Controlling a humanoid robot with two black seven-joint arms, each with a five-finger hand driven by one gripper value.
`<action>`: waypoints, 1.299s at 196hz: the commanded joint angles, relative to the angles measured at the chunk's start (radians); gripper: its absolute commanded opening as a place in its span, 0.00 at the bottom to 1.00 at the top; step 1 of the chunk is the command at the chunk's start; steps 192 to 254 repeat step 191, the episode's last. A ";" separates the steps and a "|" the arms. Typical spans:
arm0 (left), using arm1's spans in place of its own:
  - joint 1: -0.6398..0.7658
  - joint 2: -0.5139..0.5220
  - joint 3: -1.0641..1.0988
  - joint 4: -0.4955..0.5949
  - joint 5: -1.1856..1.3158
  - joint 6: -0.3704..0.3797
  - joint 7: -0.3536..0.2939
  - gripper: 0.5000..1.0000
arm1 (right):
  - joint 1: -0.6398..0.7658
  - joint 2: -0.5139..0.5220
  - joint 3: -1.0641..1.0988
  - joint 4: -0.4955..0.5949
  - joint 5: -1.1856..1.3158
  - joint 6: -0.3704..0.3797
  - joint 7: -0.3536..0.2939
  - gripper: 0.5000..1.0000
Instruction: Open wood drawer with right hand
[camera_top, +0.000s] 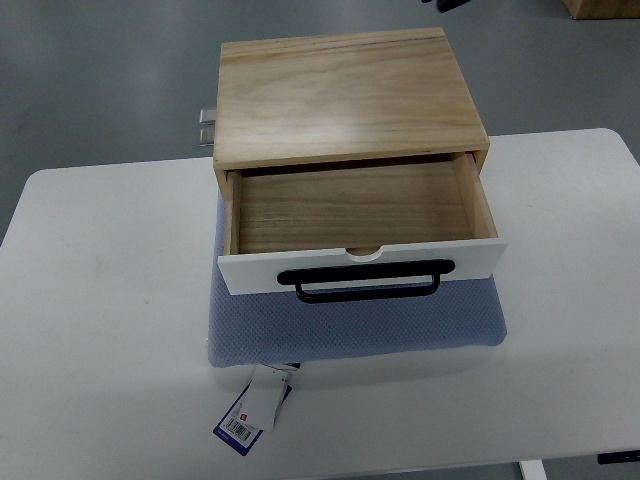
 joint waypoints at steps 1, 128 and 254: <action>0.000 0.000 0.001 0.001 0.000 0.000 0.000 1.00 | -0.145 0.066 0.173 -0.160 0.009 0.000 0.139 0.89; 0.000 0.000 -0.002 -0.002 0.000 0.000 0.000 1.00 | -0.581 0.516 0.699 -0.465 0.012 -0.086 0.465 0.89; 0.000 0.000 0.000 -0.004 0.000 0.000 0.000 1.00 | -0.601 0.554 0.699 -0.473 0.009 -0.111 0.474 0.89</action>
